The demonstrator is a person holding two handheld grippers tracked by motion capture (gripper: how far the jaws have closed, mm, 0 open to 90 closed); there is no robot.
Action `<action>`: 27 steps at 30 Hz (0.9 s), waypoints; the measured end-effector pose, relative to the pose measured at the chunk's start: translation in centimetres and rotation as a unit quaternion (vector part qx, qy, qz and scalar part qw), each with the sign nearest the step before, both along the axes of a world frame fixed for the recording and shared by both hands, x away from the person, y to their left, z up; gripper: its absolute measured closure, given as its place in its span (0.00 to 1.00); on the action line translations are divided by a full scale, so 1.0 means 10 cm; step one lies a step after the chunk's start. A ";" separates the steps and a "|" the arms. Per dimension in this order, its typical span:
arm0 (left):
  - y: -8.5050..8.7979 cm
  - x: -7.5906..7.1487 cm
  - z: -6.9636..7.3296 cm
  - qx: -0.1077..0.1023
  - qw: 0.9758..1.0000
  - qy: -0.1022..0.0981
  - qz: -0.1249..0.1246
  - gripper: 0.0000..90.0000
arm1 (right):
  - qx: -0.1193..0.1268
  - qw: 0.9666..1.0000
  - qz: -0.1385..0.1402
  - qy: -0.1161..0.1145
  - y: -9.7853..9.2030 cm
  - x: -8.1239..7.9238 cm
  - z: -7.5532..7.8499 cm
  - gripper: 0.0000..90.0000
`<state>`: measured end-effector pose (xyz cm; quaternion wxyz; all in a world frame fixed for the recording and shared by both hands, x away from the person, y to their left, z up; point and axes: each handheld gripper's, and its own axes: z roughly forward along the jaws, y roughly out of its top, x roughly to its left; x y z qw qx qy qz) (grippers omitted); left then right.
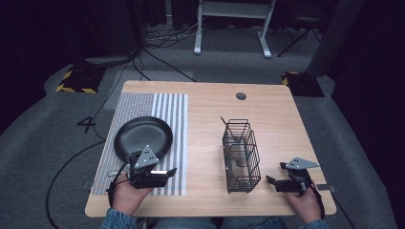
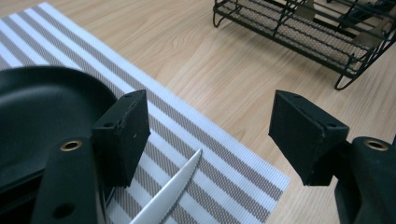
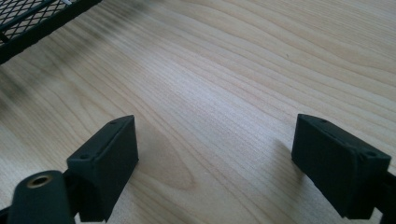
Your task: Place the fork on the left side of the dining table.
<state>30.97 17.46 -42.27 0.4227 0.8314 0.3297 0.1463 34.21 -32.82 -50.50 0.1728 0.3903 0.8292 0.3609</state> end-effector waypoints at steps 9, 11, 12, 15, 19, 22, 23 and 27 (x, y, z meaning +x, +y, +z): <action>-0.12 0.18 0.18 0.000 1.000 -0.003 -0.013 0.33 | 0.000 1.000 0.000 0.000 0.00 0.00 0.00 0.16; -0.14 0.23 0.22 -0.007 1.000 0.000 -0.014 0.33 | 0.000 1.000 0.000 0.000 0.00 0.00 0.00 0.16; -0.15 0.26 0.24 -0.008 1.000 0.001 -0.014 0.33 | 0.000 1.000 0.000 0.000 0.00 0.00 0.00 0.16; -0.17 0.31 0.27 -0.012 1.000 0.001 -0.016 0.34 | -0.001 1.000 0.000 -0.001 0.00 0.00 0.00 0.16; -0.23 0.43 0.32 -0.012 1.000 0.004 -0.020 0.34 | 0.000 1.000 -0.001 -0.001 0.00 0.00 0.00 0.16; -0.28 0.53 0.36 -0.019 0.999 0.006 -0.025 0.34 | 0.000 1.000 -0.001 -0.001 0.00 0.00 0.00 0.17; -0.28 0.53 0.36 -0.019 0.999 0.006 -0.025 0.34 | -0.001 1.000 -0.001 -0.001 0.00 0.00 0.00 0.17; -0.34 0.62 0.42 -0.028 0.999 0.004 -0.019 0.34 | -0.001 1.000 -0.002 -0.001 0.00 0.00 0.00 0.17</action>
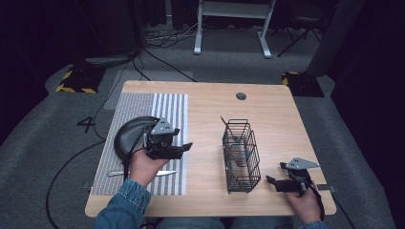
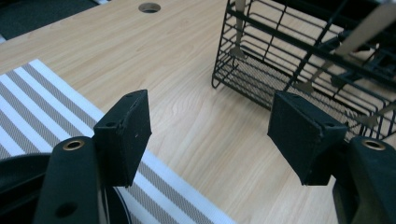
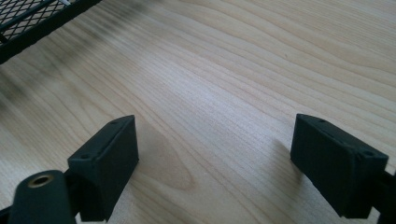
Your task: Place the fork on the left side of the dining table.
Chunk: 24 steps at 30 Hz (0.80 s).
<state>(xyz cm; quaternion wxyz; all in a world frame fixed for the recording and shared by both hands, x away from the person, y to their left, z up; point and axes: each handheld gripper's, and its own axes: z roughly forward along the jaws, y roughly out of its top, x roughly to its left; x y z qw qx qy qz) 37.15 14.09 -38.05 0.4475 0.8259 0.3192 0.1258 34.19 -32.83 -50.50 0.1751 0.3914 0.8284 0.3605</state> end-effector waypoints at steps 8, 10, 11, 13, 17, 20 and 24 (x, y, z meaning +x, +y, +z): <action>-0.18 0.16 0.11 -0.029 1.000 -0.001 -0.009 0.34 | 0.001 1.000 0.000 0.001 0.00 0.00 0.00 0.17; -0.28 0.22 0.14 -0.021 1.000 -0.006 -0.010 0.34 | 0.000 1.000 0.000 -0.001 0.00 0.00 0.00 0.17; -0.28 0.22 0.14 -0.021 1.000 -0.006 -0.010 0.34 | -0.001 1.000 0.001 -0.002 0.00 0.00 0.00 0.18; -0.34 0.27 0.16 -0.017 1.000 -0.006 -0.013 0.34 | -0.001 1.000 0.003 -0.003 0.00 -0.01 0.00 0.18; -0.48 0.37 0.20 -0.018 1.000 -0.004 -0.017 0.35 | -0.001 1.000 0.003 -0.003 0.00 -0.01 0.00 0.18; -0.56 0.43 0.22 -0.019 1.000 -0.003 -0.022 0.36 | -0.001 1.000 0.002 -0.002 0.00 -0.01 0.00 0.18; -0.65 0.49 0.23 -0.024 0.999 0.000 -0.030 0.36 | -0.001 1.000 0.003 -0.003 0.00 -0.01 0.00 0.18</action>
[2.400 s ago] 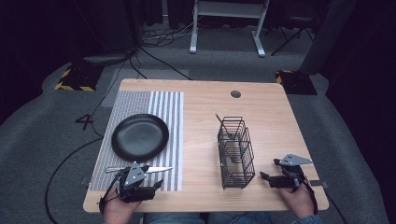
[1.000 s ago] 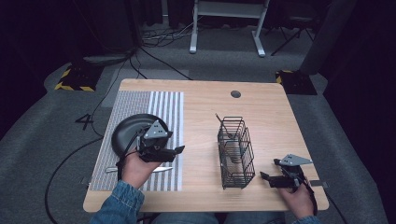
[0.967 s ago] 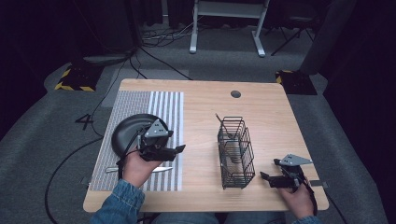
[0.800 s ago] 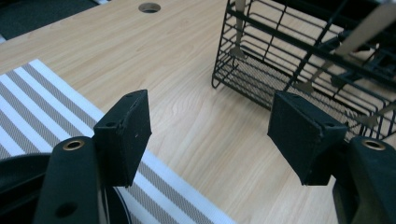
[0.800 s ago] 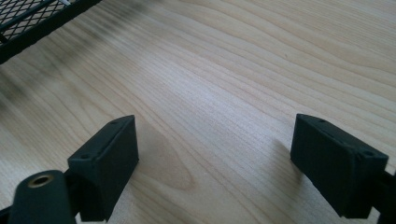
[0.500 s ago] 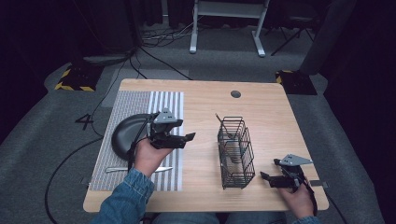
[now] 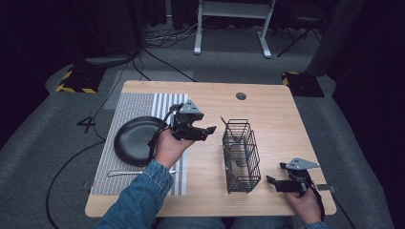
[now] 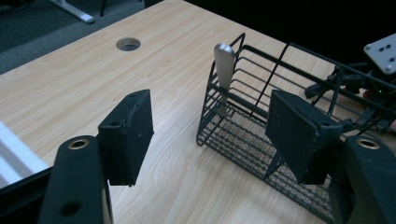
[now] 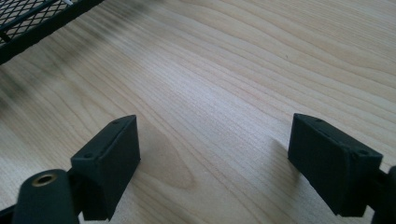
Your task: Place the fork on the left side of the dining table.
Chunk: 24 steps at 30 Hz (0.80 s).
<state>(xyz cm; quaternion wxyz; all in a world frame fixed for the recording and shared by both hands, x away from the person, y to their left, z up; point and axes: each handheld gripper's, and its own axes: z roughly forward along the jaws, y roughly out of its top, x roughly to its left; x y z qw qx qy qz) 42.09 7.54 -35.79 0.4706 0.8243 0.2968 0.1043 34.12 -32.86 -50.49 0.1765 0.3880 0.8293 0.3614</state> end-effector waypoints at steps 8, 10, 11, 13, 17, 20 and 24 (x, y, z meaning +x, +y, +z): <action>-0.17 0.09 -0.02 -0.010 1.000 0.003 -0.004 0.39 | 0.001 1.000 0.000 0.000 0.00 0.00 0.00 0.19; -0.19 0.13 -0.05 -0.018 1.000 0.010 -0.002 0.39 | 0.000 1.000 0.000 0.000 0.00 0.00 0.00 0.19; -0.20 0.15 -0.06 -0.021 1.000 0.014 -0.002 0.40 | 0.000 1.000 0.001 -0.001 0.00 0.00 0.00 0.19; -0.23 0.18 -0.08 -0.023 1.000 0.017 -0.002 0.41 | 0.001 1.000 0.001 -0.001 0.00 0.00 0.00 0.19; -0.28 0.20 -0.11 -0.019 1.000 0.019 -0.001 0.45 | 0.001 1.000 0.001 -0.001 0.00 -0.01 0.00 0.20; -0.32 0.22 -0.13 -0.014 1.000 0.018 -0.002 0.48 | 0.001 1.000 0.001 -0.001 0.00 -0.01 0.00 0.20; -0.36 0.26 -0.16 -0.024 0.999 0.037 0.002 0.63 | 0.001 1.000 0.001 -0.001 0.00 -0.01 0.00 0.20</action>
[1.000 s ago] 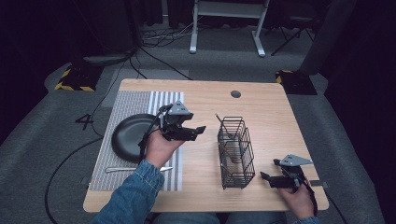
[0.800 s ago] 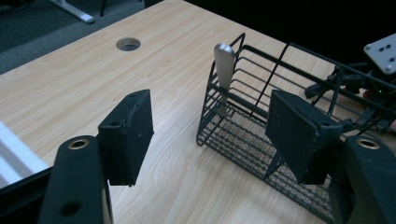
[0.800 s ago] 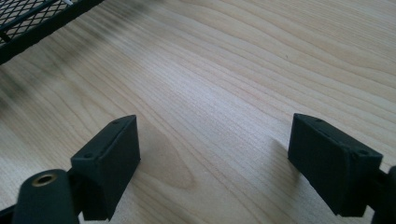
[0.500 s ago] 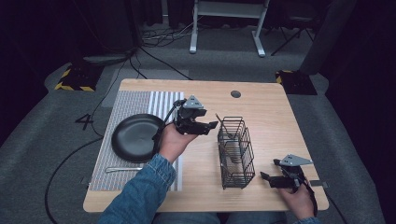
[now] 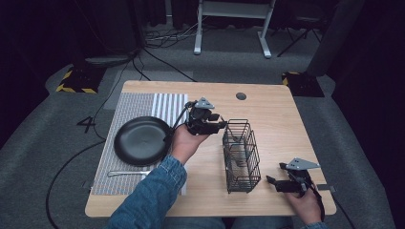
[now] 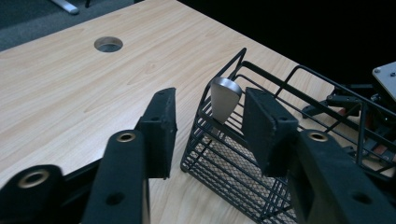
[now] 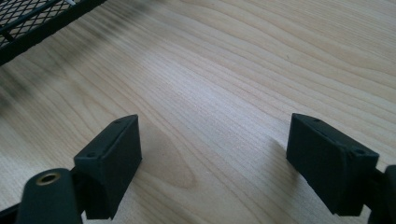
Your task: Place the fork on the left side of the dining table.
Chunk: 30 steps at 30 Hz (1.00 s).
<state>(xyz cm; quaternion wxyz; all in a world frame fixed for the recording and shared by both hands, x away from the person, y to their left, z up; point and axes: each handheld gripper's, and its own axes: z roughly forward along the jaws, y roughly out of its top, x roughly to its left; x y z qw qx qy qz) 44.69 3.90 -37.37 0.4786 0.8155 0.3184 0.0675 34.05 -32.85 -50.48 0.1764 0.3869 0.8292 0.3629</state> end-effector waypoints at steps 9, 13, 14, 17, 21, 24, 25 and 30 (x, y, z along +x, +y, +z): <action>-0.04 0.01 0.01 0.005 1.000 -0.005 0.006 0.75 | 0.000 1.000 0.000 0.000 0.00 0.00 0.00 0.20; -0.06 0.00 0.02 0.013 1.000 -0.013 0.004 0.84 | 0.000 1.000 0.000 0.000 0.00 0.00 0.00 0.20; -0.07 0.00 0.03 0.015 1.000 -0.015 0.006 0.84 | 0.000 1.000 0.000 0.000 0.00 0.00 0.00 0.20; -0.08 0.01 0.05 0.015 1.000 -0.010 0.005 0.84 | 0.000 1.000 0.000 0.000 0.00 0.00 0.00 0.20; -0.08 0.01 0.06 0.014 1.000 -0.008 0.001 0.86 | 0.000 1.000 0.000 0.000 0.00 0.00 0.00 0.20; -0.09 0.01 0.08 0.016 1.000 -0.008 0.000 0.86 | 0.000 1.000 0.000 0.000 0.00 0.00 0.00 0.20; -0.09 0.01 0.08 0.016 1.000 -0.008 0.000 0.86 | 0.000 1.000 0.000 0.000 0.00 0.00 0.00 0.20; -0.09 -0.01 0.13 0.013 1.000 -0.009 -0.001 0.92 | 0.000 1.000 0.000 0.000 0.00 0.00 0.00 0.20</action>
